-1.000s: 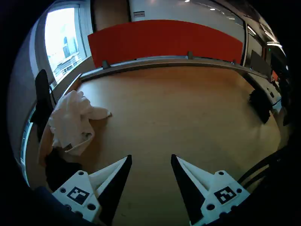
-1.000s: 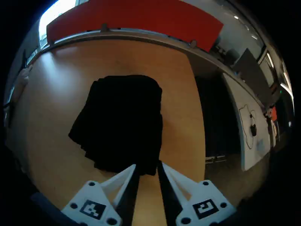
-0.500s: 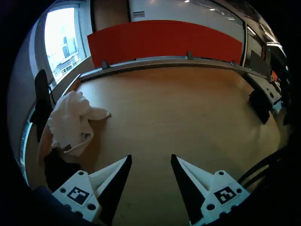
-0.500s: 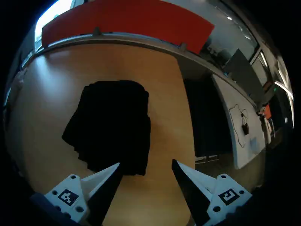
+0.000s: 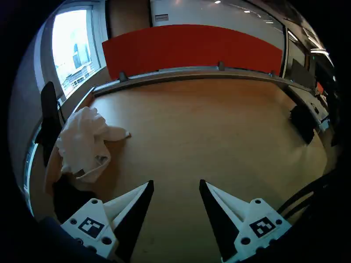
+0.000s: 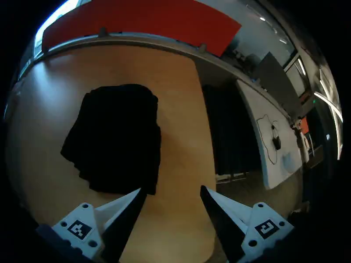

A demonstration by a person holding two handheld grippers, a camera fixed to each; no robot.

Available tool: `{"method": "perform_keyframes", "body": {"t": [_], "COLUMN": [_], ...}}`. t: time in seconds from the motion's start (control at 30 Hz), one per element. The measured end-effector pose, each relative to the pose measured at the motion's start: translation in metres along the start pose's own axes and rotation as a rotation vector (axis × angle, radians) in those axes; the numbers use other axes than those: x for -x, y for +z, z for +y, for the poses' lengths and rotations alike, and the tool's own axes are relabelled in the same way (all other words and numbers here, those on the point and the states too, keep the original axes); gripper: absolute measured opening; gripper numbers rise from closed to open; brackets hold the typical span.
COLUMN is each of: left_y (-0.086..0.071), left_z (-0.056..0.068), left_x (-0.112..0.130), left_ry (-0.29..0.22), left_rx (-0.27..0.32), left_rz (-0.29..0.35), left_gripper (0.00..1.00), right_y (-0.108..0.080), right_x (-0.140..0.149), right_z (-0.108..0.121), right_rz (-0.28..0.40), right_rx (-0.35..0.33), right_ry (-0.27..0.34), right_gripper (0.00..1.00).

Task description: Fold towel

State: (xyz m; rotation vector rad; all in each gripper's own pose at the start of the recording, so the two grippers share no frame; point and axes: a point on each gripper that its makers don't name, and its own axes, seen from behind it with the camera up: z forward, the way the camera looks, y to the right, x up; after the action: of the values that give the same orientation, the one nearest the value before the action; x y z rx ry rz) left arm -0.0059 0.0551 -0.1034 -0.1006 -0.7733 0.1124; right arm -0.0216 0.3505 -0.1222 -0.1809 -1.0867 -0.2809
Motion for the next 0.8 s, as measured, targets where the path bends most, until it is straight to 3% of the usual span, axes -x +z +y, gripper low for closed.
{"method": "perform_keyframes", "body": {"t": [0.5,0.8], "left_y": [-0.003,-0.005], "left_z": [0.000,-0.002], "left_x": [-0.002,-0.005], "left_ry": [0.001,0.001], "left_rx": [0.008,0.010], "left_rz": [0.012,0.024], "left_gripper": [0.76,0.76], "right_y": [-0.016,-0.033], "right_x": [-0.013,-0.045], "right_z": [-0.016,-0.040], "right_rz": [0.069,0.173], "right_rx": [-0.039,-0.089], "right_ry": [0.051,0.104], "right_gripper": [0.94,0.94]}}
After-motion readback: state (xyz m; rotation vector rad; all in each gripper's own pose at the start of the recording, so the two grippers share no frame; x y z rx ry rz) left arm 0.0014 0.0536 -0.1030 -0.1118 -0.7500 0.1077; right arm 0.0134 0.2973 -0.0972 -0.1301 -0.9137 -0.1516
